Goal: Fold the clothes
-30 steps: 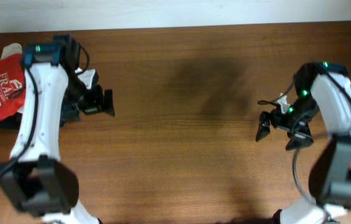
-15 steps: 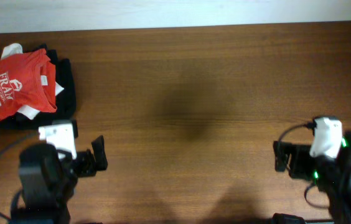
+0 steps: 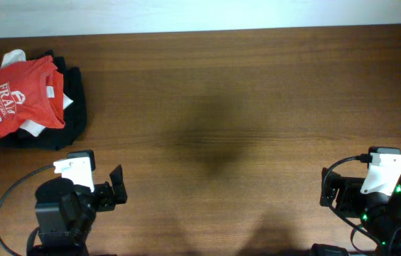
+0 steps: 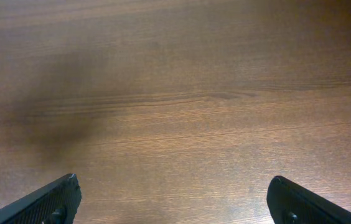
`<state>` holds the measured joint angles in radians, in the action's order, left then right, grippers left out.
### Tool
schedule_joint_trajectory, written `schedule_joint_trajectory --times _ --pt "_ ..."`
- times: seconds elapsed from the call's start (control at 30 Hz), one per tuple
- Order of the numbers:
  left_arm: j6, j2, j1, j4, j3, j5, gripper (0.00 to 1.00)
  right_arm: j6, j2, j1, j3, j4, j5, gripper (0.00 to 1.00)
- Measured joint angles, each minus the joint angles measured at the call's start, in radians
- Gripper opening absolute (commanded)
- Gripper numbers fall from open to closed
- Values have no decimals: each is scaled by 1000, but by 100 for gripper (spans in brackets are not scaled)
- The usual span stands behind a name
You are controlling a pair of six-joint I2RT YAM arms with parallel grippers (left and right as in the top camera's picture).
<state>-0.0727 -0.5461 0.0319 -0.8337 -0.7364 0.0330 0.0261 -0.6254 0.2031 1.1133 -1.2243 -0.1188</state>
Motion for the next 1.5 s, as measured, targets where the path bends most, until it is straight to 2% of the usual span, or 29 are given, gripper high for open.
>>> schedule_joint_trajectory --times 0.57,0.67,0.77,0.93,1.13,1.37,1.5 --pt "-3 0 0 -15 0 0 99 1 1 -6 0 -5 10 99" --pt "-3 0 0 -15 0 0 99 8 19 -50 -11 60 25 99" --pt "-3 0 0 -15 0 0 99 47 123 -114 -85 212 29 99" --pt "-3 0 0 -18 0 -1 99 84 331 -135 -292 455 29 99" --pt "-3 -2 0 -18 2 0 99 90 548 -138 -650 837 19 99" --pt "-3 -2 0 -18 3 0 99 95 610 -138 -908 1194 13 99" --pt "-3 -2 0 -18 3 0 99 100 610 -139 -1000 1320 18 99"
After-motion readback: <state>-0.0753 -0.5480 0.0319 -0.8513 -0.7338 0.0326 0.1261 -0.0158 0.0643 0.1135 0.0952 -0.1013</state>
